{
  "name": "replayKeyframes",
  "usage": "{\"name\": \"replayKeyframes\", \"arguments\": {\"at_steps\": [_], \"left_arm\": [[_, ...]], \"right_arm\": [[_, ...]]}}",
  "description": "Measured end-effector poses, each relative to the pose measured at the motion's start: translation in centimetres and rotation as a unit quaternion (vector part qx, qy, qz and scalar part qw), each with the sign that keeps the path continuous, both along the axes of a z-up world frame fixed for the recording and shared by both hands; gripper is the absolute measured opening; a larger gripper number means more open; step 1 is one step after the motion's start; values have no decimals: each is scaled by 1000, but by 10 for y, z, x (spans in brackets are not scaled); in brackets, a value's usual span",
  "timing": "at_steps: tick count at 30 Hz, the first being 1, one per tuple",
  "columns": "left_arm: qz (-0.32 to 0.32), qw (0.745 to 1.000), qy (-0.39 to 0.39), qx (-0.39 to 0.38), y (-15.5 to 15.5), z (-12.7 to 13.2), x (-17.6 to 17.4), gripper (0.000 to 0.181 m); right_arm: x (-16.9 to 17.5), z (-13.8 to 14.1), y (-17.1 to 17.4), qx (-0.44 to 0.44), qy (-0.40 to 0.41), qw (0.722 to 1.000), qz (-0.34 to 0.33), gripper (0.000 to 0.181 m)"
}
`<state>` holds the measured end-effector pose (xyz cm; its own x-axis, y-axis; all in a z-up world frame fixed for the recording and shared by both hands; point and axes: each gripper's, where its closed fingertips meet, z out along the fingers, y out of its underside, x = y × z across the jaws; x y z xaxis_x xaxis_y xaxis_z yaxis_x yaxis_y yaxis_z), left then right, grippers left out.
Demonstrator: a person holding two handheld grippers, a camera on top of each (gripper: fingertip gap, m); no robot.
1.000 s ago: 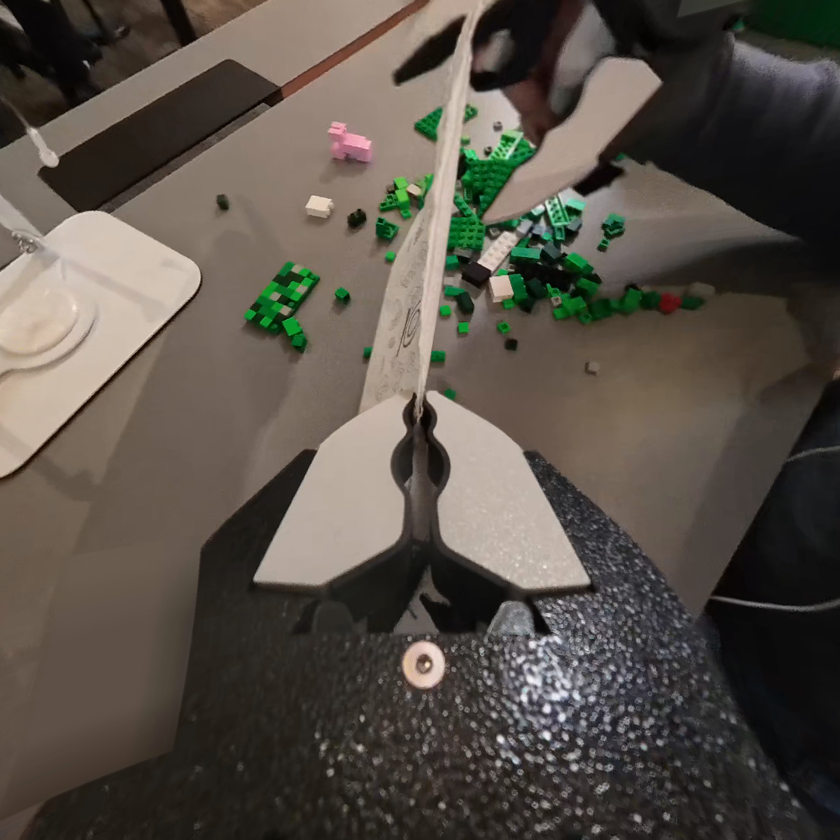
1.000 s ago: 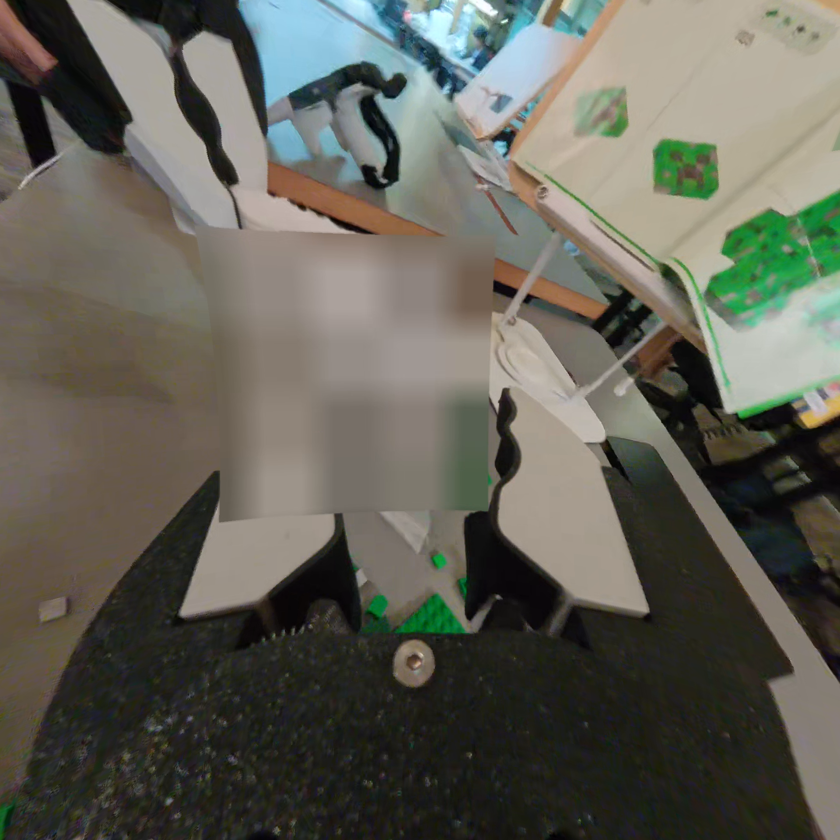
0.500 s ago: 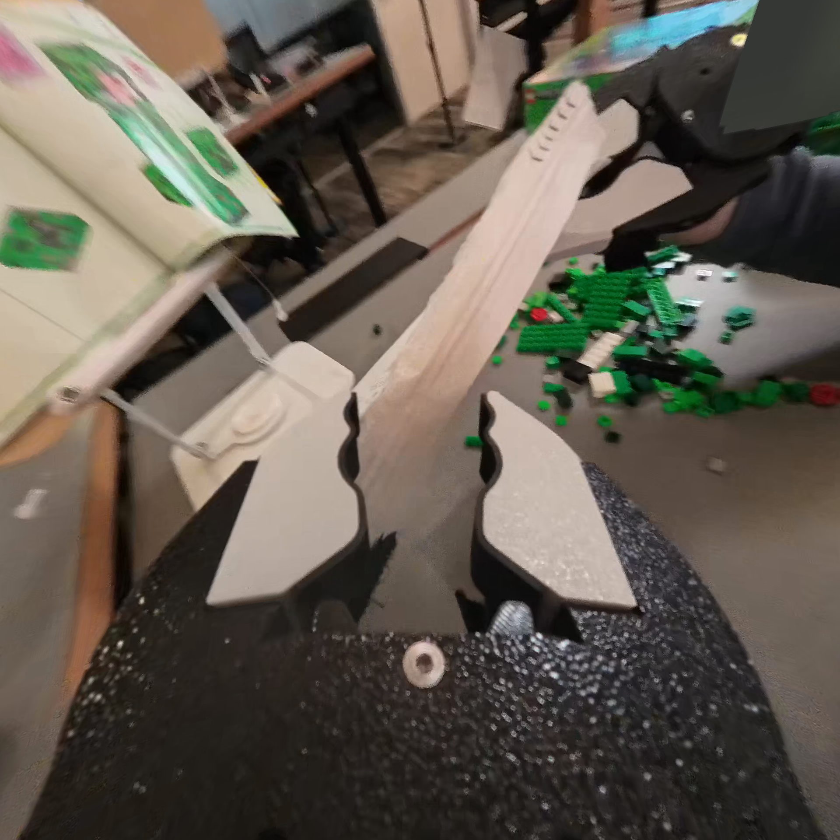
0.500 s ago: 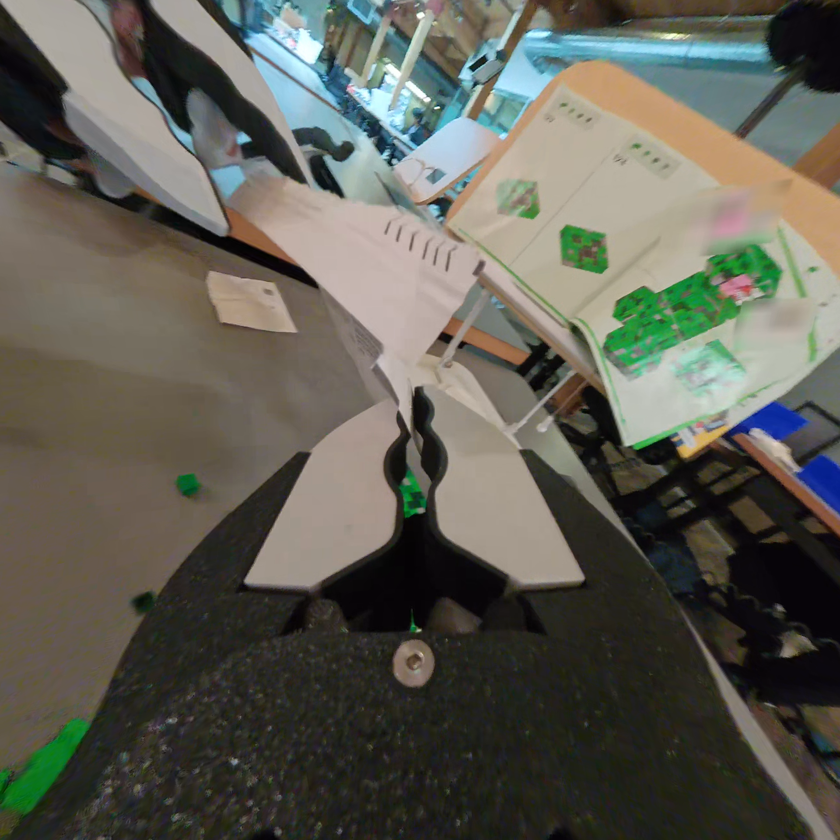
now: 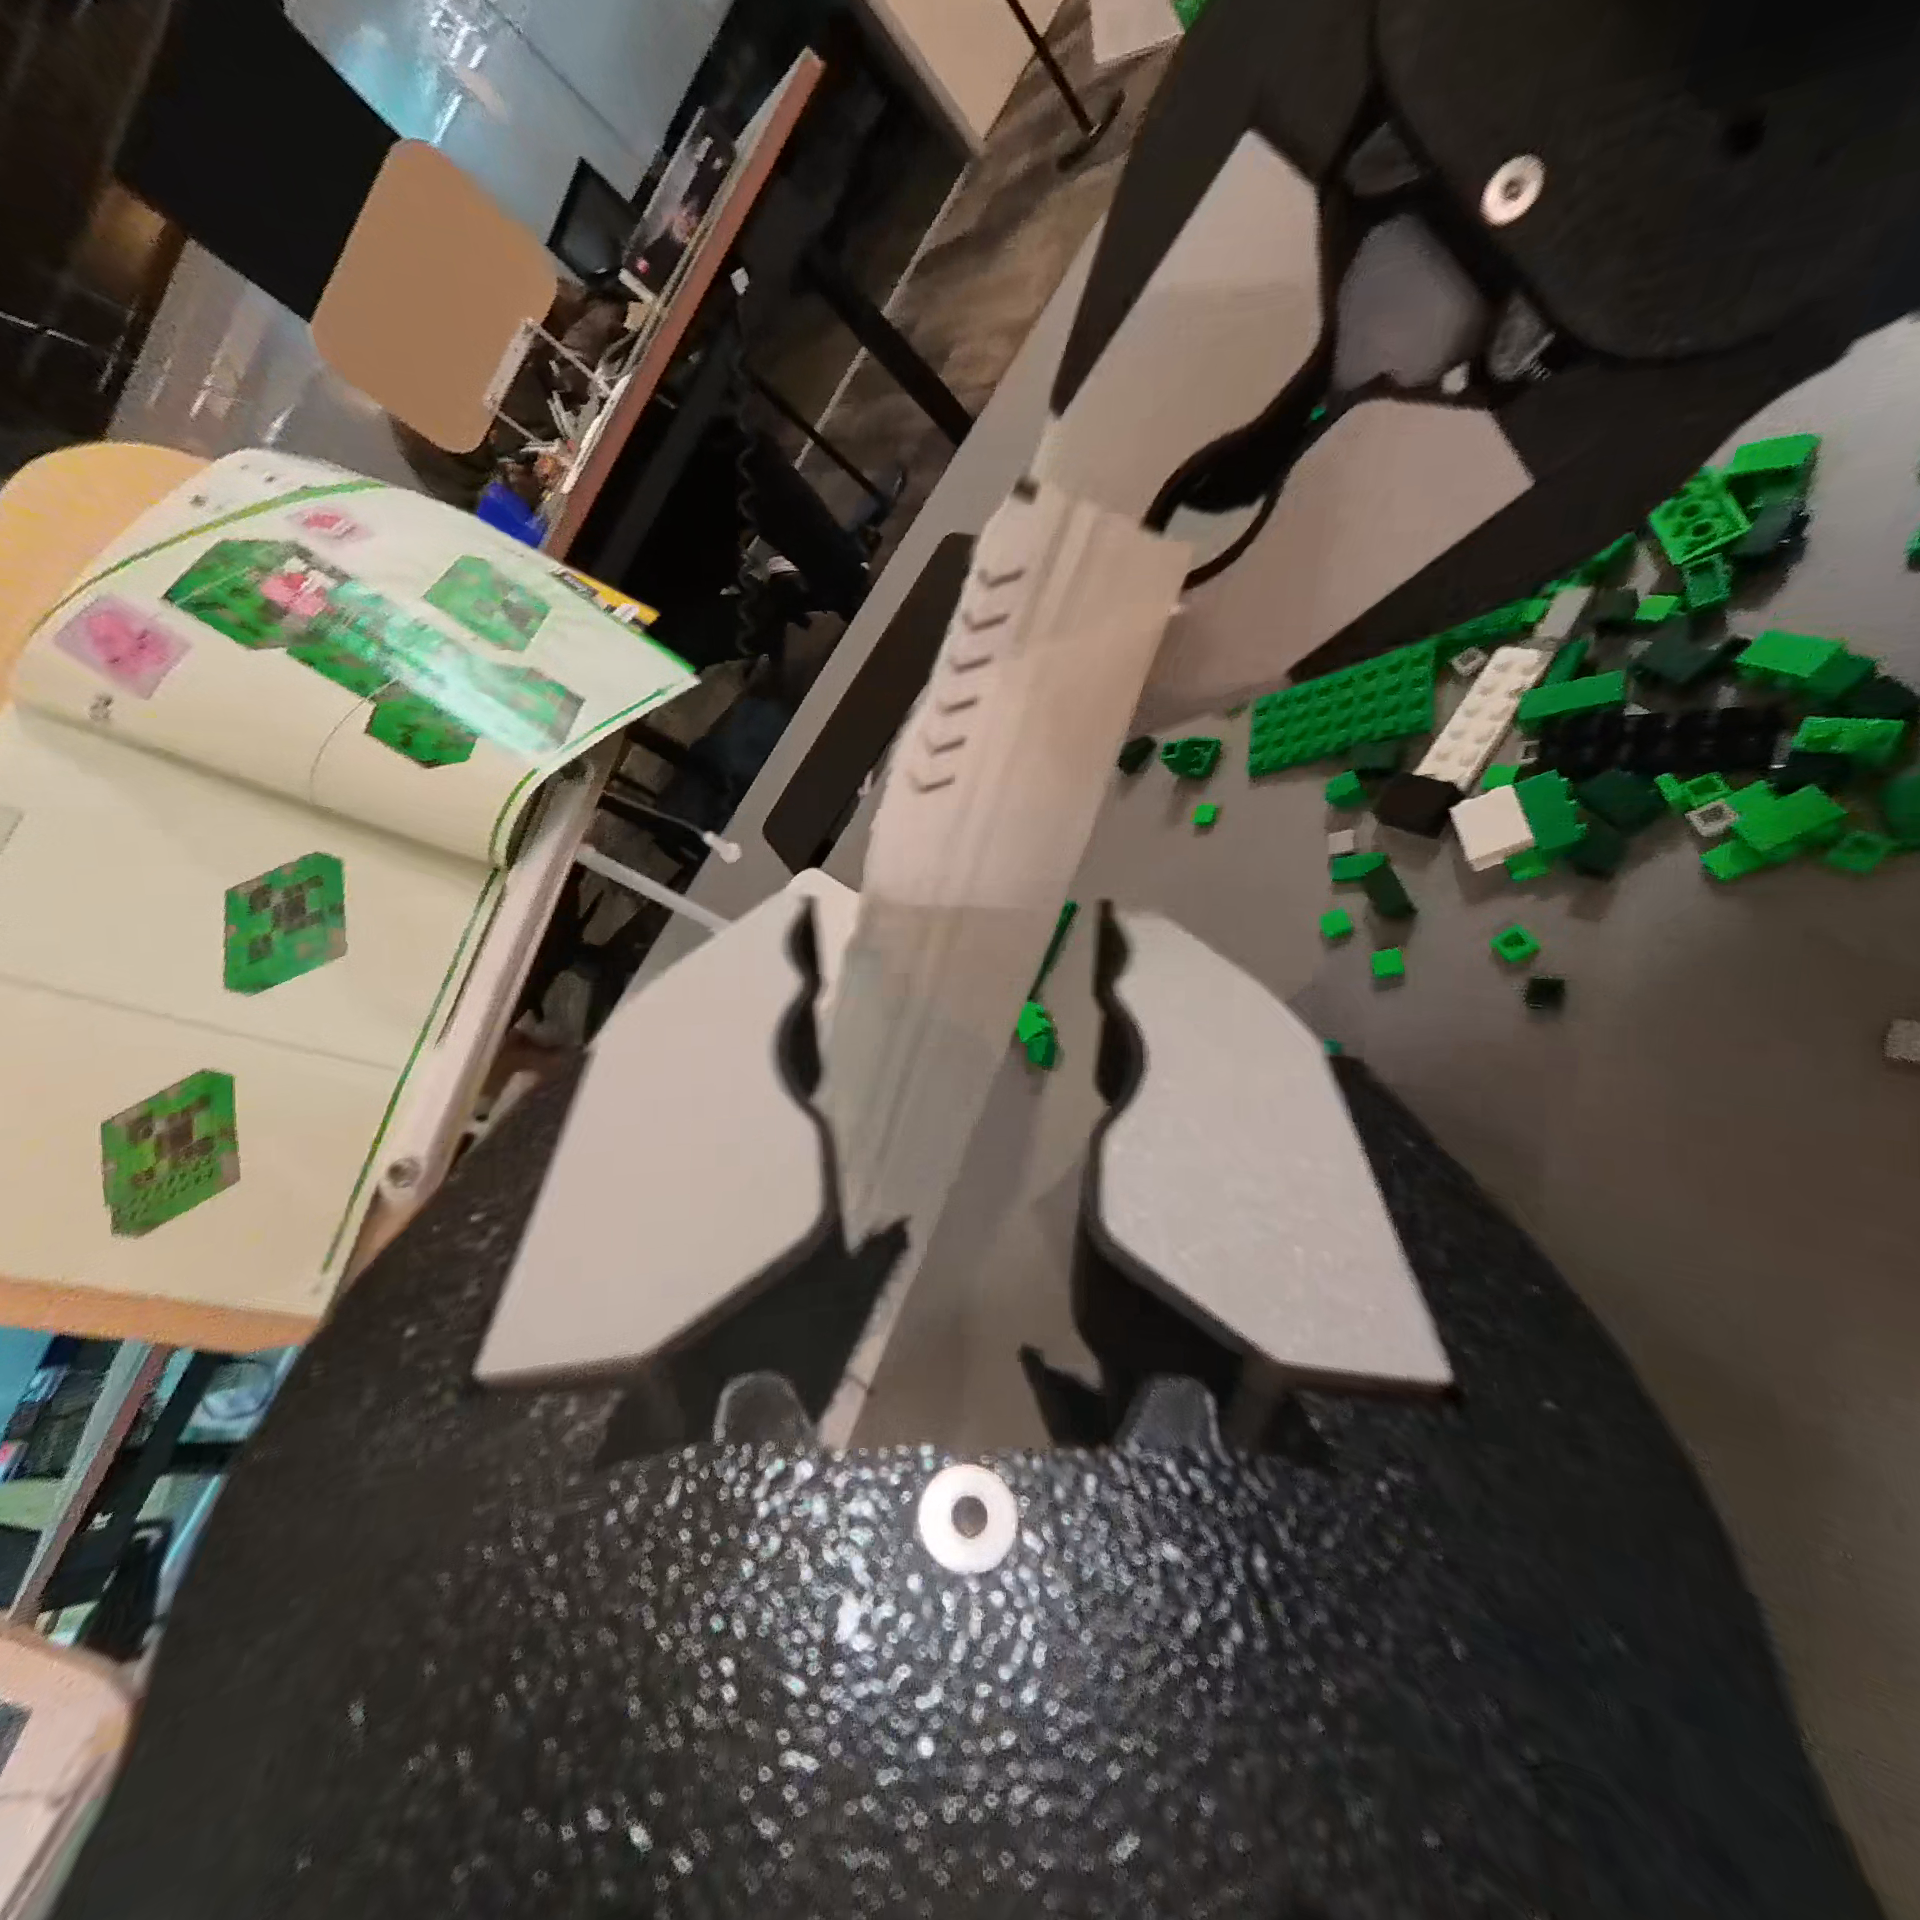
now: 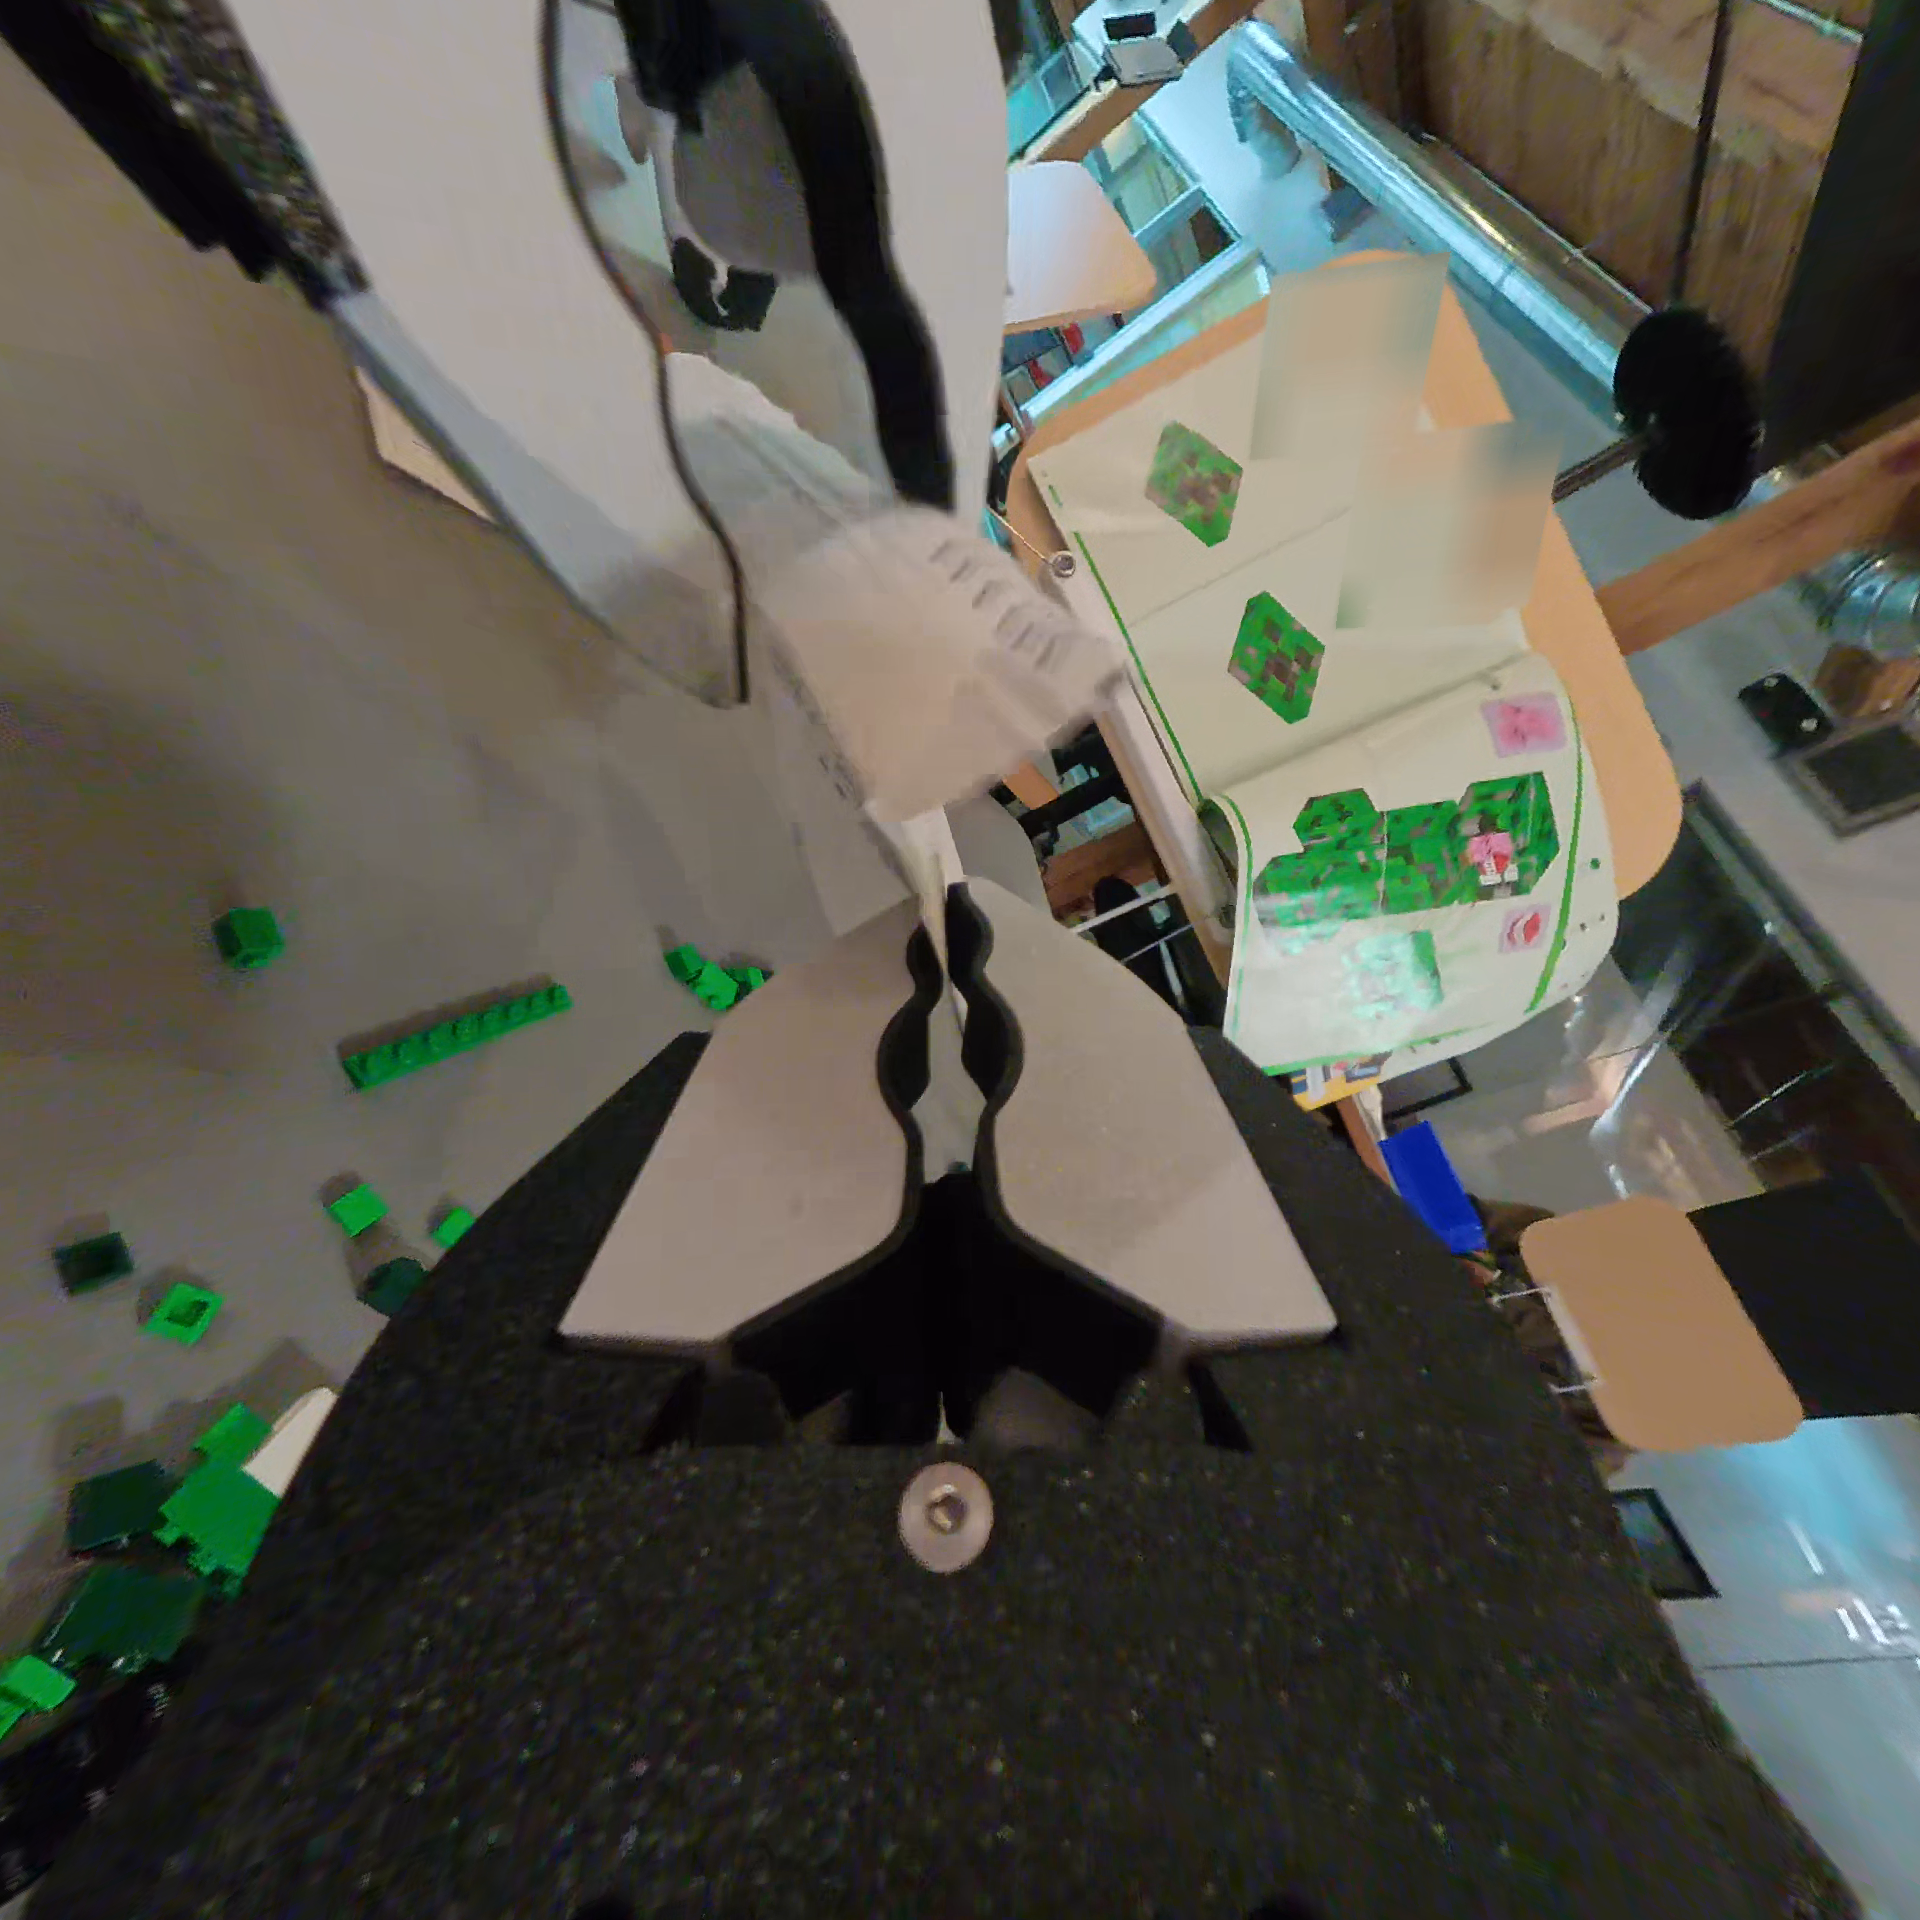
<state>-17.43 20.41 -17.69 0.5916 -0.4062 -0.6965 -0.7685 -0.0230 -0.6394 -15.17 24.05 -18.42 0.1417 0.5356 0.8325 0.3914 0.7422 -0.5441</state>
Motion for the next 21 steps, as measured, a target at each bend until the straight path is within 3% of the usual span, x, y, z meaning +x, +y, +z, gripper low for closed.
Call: {"name": "replayKeyframes", "arguments": {"at_steps": [1,3,9,15,18,21], "left_arm": [[-7,1000,-1,-5,-1,-1,3,36],[-11,1000,-11,1,-4,2,4,27],[-36,998,-52,9,-19,9,5,23],[-56,998,27,9,-27,-6,0,18],[-102,992,70,18,-38,-12,3,17],[-103,986,128,-29,-44,-34,-10,18]], "right_arm": [[0,1,0,5,0,1000,-3,1],[2,3,4,5,8,1000,-12,1],[7,14,13,0,58,998,-37,1],[7,13,16,-37,71,996,-37,1],[11,15,21,-85,89,992,-30,0],[14,14,25,-119,91,988,-26,0]]}}
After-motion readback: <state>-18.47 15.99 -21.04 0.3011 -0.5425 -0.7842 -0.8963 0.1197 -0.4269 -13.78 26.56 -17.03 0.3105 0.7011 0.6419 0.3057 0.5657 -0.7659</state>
